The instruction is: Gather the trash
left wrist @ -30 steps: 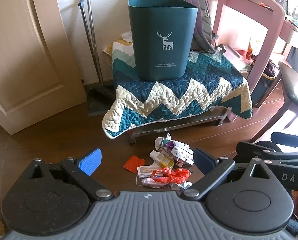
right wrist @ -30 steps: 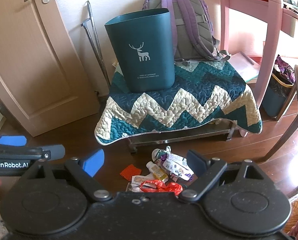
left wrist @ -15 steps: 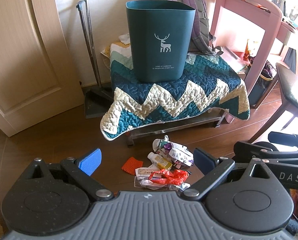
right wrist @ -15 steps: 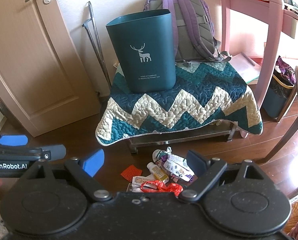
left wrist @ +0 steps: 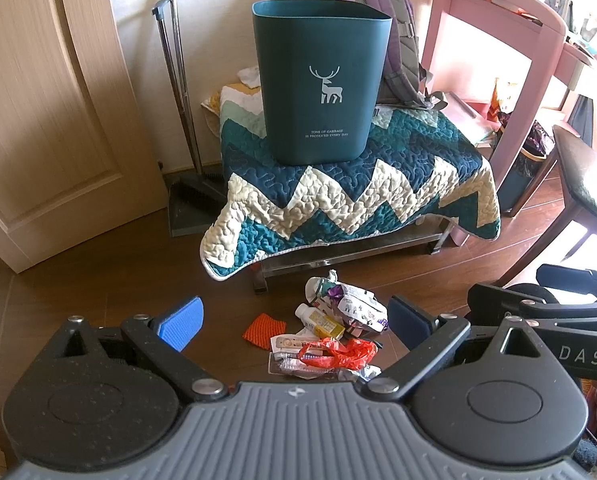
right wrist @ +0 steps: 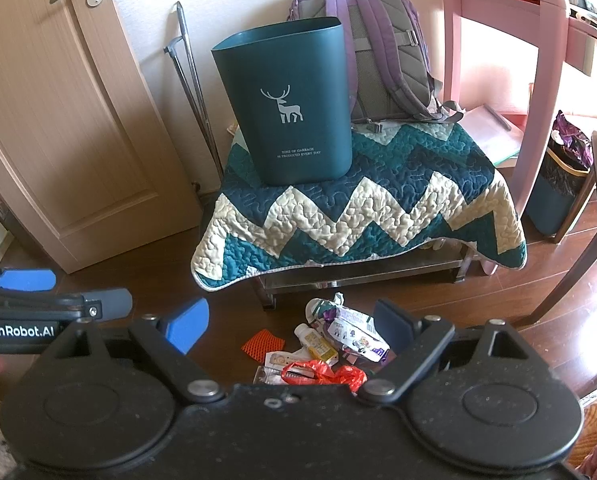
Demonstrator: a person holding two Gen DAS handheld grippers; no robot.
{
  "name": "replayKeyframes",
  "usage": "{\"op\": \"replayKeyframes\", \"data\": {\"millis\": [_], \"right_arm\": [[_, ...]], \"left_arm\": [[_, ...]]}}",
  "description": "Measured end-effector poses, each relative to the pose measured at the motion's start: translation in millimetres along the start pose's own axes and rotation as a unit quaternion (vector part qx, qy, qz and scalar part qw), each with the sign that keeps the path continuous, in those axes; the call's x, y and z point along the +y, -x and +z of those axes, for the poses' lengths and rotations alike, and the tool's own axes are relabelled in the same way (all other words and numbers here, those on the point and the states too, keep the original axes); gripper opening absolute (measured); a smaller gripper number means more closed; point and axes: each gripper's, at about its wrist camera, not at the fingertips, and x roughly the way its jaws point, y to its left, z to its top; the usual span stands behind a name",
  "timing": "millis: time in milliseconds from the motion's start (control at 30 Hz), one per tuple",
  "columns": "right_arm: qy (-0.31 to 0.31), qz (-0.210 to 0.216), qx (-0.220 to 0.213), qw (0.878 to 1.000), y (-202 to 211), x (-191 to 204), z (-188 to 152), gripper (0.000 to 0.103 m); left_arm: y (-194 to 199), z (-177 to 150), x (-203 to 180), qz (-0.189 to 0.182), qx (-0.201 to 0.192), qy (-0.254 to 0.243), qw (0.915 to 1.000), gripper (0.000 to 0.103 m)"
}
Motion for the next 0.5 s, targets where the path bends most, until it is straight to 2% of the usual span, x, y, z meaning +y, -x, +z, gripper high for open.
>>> {"op": "replayKeyframes", "data": {"millis": [500], "right_arm": [[0.000,0.000,0.000,1.000,-0.5,-0.7,-0.3,0.090]], "left_arm": [[-1.4,-1.1,-1.4,-0.001,0.002,0.002,1.0000,0.099]]}}
